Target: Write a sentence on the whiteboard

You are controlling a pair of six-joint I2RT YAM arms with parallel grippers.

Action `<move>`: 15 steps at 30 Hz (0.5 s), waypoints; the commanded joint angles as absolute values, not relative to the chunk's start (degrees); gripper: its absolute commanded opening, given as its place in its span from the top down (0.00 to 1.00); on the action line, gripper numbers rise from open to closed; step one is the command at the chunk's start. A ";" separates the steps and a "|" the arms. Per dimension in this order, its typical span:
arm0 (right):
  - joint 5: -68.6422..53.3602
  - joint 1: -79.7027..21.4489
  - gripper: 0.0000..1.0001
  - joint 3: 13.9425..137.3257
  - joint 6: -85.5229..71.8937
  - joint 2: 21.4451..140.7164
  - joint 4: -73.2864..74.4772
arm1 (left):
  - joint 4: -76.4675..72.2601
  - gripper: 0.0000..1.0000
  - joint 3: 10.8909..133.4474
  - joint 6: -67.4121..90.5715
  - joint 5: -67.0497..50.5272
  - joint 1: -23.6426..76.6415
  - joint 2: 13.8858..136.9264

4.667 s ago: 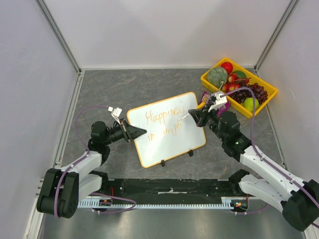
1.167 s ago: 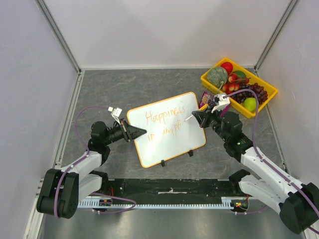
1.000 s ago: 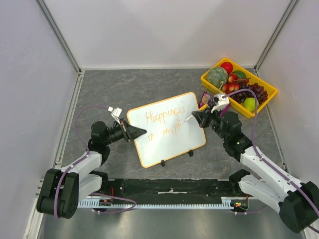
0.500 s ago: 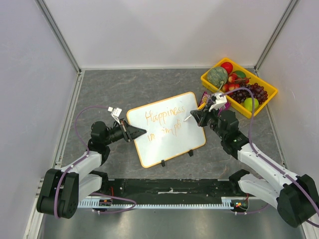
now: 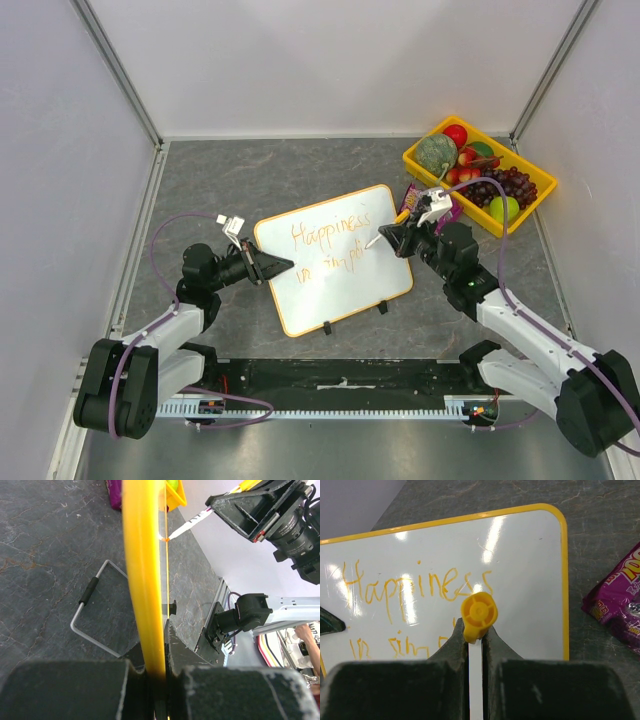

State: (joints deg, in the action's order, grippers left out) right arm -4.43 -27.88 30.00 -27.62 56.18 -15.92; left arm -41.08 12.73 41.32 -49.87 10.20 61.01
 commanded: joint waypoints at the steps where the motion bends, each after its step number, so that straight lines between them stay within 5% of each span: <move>1: -5.98 -27.77 1.00 28.04 -26.98 55.72 -13.80 | -37.71 0.98 11.25 31.99 -48.78 10.20 61.96; 15: -0.88 -27.77 1.00 29.35 -27.07 52.82 -11.25 | -37.71 0.98 11.16 32.08 -48.78 10.28 61.70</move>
State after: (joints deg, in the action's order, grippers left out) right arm -3.86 -27.88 27.77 -27.57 52.86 -12.86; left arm -41.12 12.73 41.34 -49.91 10.20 61.04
